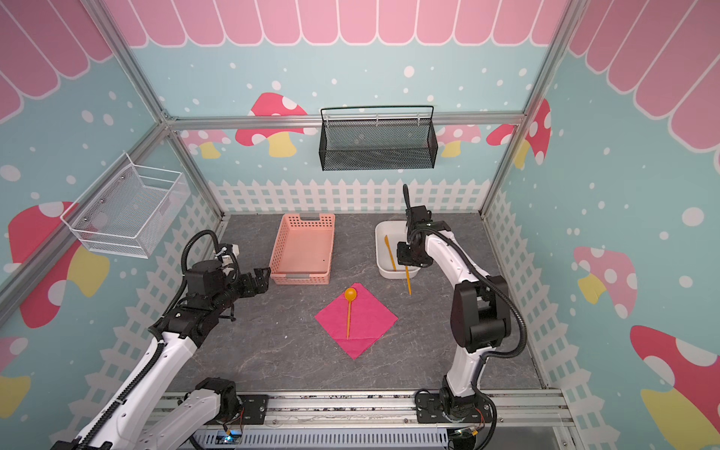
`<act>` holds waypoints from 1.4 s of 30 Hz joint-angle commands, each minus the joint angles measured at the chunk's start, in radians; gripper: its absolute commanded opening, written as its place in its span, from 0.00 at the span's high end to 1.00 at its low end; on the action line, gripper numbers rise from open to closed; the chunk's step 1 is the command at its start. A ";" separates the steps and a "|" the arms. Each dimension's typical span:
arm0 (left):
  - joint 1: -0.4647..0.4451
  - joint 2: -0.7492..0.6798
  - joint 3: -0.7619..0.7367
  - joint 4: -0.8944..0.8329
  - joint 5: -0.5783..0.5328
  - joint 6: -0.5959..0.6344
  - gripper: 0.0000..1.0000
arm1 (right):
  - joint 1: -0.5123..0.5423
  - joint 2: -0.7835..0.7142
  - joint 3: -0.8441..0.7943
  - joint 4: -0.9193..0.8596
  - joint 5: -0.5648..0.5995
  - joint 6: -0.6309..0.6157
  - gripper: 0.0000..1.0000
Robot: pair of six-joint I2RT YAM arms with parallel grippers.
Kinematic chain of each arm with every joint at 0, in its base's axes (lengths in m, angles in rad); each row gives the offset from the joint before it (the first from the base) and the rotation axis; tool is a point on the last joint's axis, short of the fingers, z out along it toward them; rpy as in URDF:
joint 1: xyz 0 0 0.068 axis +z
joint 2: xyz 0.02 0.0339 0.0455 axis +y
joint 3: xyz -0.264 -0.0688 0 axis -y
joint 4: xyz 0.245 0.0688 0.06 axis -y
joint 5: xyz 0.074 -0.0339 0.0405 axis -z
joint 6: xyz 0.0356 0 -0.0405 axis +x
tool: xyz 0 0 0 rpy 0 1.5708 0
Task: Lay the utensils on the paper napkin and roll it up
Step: 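Lift the yellow fork and carry it over the napkin with the right gripper, then lower the yellow fork onto the napkin beside the spoon with the right gripper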
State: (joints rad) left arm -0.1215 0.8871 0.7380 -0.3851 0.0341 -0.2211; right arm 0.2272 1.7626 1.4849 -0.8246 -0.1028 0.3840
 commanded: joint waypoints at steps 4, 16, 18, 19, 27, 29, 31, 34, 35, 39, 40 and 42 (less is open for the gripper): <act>0.006 -0.004 0.016 -0.004 0.010 -0.003 0.01 | 0.067 -0.144 -0.141 0.077 -0.003 0.068 0.91; 0.008 -0.003 0.014 -0.006 0.013 -0.003 0.01 | 0.229 -0.235 -0.222 0.093 0.033 0.154 0.91; 0.008 -0.005 0.014 -0.008 0.012 -0.002 0.01 | 0.250 -0.232 -0.218 0.097 0.033 0.163 0.91; 0.007 -0.007 0.014 -0.009 0.010 -0.001 0.01 | 0.261 -0.230 -0.216 0.100 0.034 0.168 0.91; 0.007 -0.007 0.013 -0.013 -0.002 0.003 0.00 | 0.334 -0.206 -0.223 0.129 0.038 0.203 0.91; 0.007 -0.003 0.015 -0.012 0.000 0.002 0.00 | 0.350 -0.201 -0.231 0.139 0.037 0.212 0.91; 0.006 -0.002 0.016 -0.014 0.004 0.002 0.01 | 0.367 -0.199 -0.239 0.145 0.040 0.220 0.91; 0.008 -0.006 0.016 -0.018 0.003 0.002 0.00 | 0.386 -0.194 -0.252 0.154 0.038 0.228 0.91; 0.007 -0.007 0.014 -0.019 0.002 0.002 0.00 | 0.390 -0.194 -0.257 0.155 0.039 0.230 0.91; 0.007 -0.013 0.012 -0.018 0.001 0.001 0.01 | 0.407 -0.187 -0.274 0.162 0.040 0.241 0.91; 0.007 -0.011 0.014 -0.017 0.004 0.000 0.00 | 0.411 -0.186 -0.277 0.162 0.043 0.245 0.91; 0.007 -0.008 0.014 -0.014 0.011 -0.002 0.00 | 0.418 -0.181 -0.279 0.164 0.048 0.248 0.91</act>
State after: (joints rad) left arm -0.1192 0.8864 0.7380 -0.3859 0.0383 -0.2237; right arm 0.6319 1.5642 1.2186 -0.6697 -0.0711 0.6098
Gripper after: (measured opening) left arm 0.997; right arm 0.090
